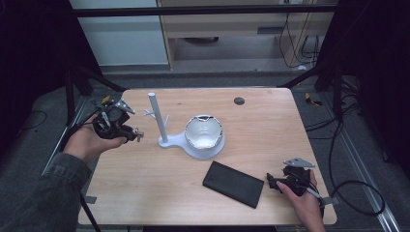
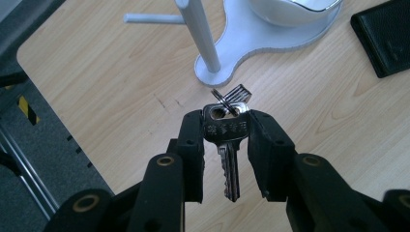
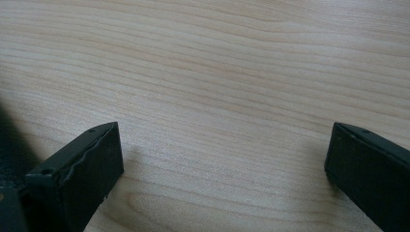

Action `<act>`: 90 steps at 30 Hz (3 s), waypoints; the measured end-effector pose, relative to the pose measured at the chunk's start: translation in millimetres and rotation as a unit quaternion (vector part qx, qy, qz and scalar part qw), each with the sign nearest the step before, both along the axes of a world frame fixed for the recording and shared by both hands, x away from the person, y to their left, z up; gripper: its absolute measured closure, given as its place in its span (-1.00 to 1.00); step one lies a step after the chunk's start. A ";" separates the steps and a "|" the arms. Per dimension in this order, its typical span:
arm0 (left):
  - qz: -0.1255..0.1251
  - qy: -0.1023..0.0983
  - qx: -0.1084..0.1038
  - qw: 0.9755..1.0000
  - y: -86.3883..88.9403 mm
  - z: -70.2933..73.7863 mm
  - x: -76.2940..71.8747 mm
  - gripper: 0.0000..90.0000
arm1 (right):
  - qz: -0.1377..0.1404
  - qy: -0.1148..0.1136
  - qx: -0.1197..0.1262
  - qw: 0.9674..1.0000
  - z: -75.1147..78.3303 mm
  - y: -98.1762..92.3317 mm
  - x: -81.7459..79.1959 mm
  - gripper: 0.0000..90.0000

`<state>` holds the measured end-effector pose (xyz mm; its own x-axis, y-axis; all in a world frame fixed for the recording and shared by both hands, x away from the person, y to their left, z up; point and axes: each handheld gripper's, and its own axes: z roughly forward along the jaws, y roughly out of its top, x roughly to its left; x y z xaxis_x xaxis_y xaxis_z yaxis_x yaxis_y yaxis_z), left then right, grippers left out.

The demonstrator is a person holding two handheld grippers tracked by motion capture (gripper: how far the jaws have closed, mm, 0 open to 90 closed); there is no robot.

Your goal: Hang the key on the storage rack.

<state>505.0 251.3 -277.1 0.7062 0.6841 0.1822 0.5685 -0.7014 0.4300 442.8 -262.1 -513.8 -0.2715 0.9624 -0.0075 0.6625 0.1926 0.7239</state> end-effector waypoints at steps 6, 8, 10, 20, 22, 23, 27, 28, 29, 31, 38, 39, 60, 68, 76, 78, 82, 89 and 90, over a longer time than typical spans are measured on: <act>-0.001 -0.002 0.009 1.000 -7.3 11.2 7.8 0.50 | -0.001 0.001 0.000 1.000 0.1 0.1 -0.1 -0.99; -0.001 -0.003 0.007 1.000 -8.8 15.5 11.1 0.50 | -0.001 -0.001 0.001 1.000 -0.2 0.2 0.1 -0.99; -0.004 -0.004 0.008 1.000 -10.6 19.3 14.1 0.50 | -0.001 -0.001 0.001 1.000 -0.2 0.2 0.1 -0.99; -0.015 -0.002 0.015 1.000 -22.0 25.9 27.2 0.50 | -0.001 -0.001 0.002 1.000 -0.2 0.4 0.1 -0.99; -0.018 -0.002 0.017 1.000 -23.5 26.1 28.7 0.50 | 0.000 -0.001 0.001 1.000 -0.2 0.3 0.1 -0.99; -0.018 -0.002 0.017 1.000 -23.5 26.1 28.7 0.50 | -0.001 -0.001 0.002 1.000 -0.2 0.4 0.1 -0.99; -0.018 0.001 0.018 1.000 -25.0 24.8 31.5 0.50 | 0.000 -0.001 0.001 1.000 -0.2 0.4 0.2 -0.99; -0.019 0.001 0.019 1.000 -25.4 24.5 32.0 0.50 | 0.000 -0.001 0.000 1.000 -0.2 0.4 0.2 -0.99; -0.019 0.001 0.019 1.000 -25.4 24.5 32.0 0.50 | -0.001 -0.001 0.002 1.000 -0.2 0.6 0.2 -0.99; -0.021 0.002 0.019 1.000 -26.9 23.7 32.6 0.50 | -0.001 -0.001 0.001 1.000 -0.2 0.6 0.2 -0.99; -0.019 0.003 0.023 1.000 -30.2 21.0 38.1 0.50 | -0.001 -0.001 0.001 1.000 -0.2 0.6 0.2 -0.99; -0.019 0.003 0.022 1.000 -30.2 20.8 38.7 0.50 | -0.001 -0.001 0.002 1.000 -0.2 0.6 0.2 -0.99; 0.006 0.003 0.013 1.000 -15.2 15.3 48.5 0.50 | 0.001 -0.001 0.000 1.000 -0.2 0.2 0.3 -0.99; 0.009 -0.002 0.009 1.000 -18.3 18.6 48.2 0.50 | 0.001 -0.001 0.000 1.000 -0.2 0.2 0.3 -0.99; 0.009 -0.003 0.023 1.000 -21.2 22.1 51.8 0.50 | 0.001 -0.001 0.000 1.000 -0.2 0.2 0.2 -0.99; 0.010 -0.002 0.024 1.000 -21.9 21.8 52.8 0.50 | 0.001 -0.001 0.000 1.000 -0.2 0.2 0.3 -0.99; 0.011 -0.002 0.029 1.000 -23.1 21.4 54.7 0.50 | 0.001 -0.001 0.000 1.000 -0.2 0.2 0.2 -0.99; 0.020 0.000 0.028 0.999 -21.3 19.9 60.1 0.50 | 0.001 -0.001 0.000 1.000 -0.2 0.2 0.3 -0.99; 0.020 0.000 0.028 0.999 -21.3 19.9 60.1 0.50 | 0.001 -0.001 0.000 1.000 -0.2 0.2 0.2 -0.99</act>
<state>565.1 230.0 -257.2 0.6786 0.7004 0.2213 0.5967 -0.7014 0.3899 443.0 -261.9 -514.0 -0.2725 0.9621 -0.0091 0.6604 0.1940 0.7255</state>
